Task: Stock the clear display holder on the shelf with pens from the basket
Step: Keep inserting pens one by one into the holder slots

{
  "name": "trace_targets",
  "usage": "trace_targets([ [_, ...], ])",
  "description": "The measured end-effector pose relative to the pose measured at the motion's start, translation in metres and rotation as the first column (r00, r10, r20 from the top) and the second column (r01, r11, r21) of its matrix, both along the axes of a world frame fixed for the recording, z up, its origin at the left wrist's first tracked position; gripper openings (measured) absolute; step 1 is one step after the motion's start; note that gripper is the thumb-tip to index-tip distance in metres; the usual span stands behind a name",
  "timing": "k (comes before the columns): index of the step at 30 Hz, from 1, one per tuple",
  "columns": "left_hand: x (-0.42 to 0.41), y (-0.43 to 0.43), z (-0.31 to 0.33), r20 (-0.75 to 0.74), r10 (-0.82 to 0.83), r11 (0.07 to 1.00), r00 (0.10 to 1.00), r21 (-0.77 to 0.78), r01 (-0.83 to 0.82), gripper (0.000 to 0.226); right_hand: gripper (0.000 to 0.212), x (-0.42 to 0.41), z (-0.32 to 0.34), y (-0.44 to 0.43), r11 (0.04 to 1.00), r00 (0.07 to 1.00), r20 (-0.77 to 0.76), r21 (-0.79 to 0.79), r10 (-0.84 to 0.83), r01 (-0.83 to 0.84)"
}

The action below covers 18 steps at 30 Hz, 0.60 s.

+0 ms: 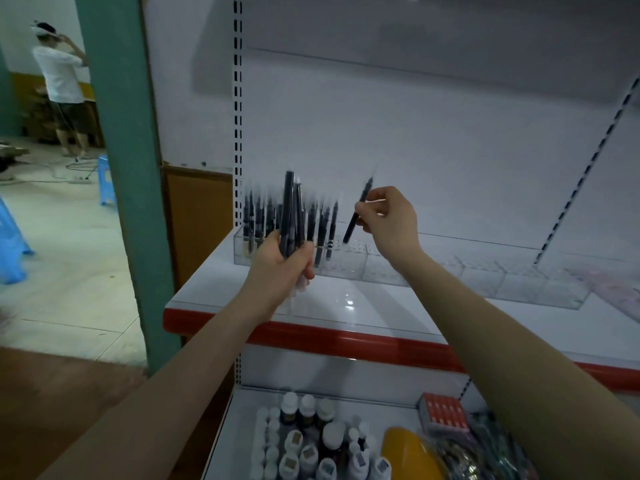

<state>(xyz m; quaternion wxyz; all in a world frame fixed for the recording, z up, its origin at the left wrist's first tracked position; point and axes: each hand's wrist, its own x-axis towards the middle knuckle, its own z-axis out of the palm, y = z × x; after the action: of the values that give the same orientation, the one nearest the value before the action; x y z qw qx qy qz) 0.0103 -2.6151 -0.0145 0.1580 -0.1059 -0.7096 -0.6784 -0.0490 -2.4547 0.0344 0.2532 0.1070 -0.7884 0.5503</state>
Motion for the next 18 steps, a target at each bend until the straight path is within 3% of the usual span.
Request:
trace_targets([
  [11,-0.010,-0.003,0.002,-0.010,0.001,0.999,1.000,0.034,0.000,0.006,0.012,-0.030,-0.001,-0.017,0.998,1.000,0.019,0.066,0.022,-0.023],
  [18,-0.010,-0.004,0.004,0.015,0.006,0.997,1.000,0.082,-0.007,0.006,0.019,-0.037,-0.011,-0.019,0.986,0.992,0.124,0.162,0.019,-0.039],
])
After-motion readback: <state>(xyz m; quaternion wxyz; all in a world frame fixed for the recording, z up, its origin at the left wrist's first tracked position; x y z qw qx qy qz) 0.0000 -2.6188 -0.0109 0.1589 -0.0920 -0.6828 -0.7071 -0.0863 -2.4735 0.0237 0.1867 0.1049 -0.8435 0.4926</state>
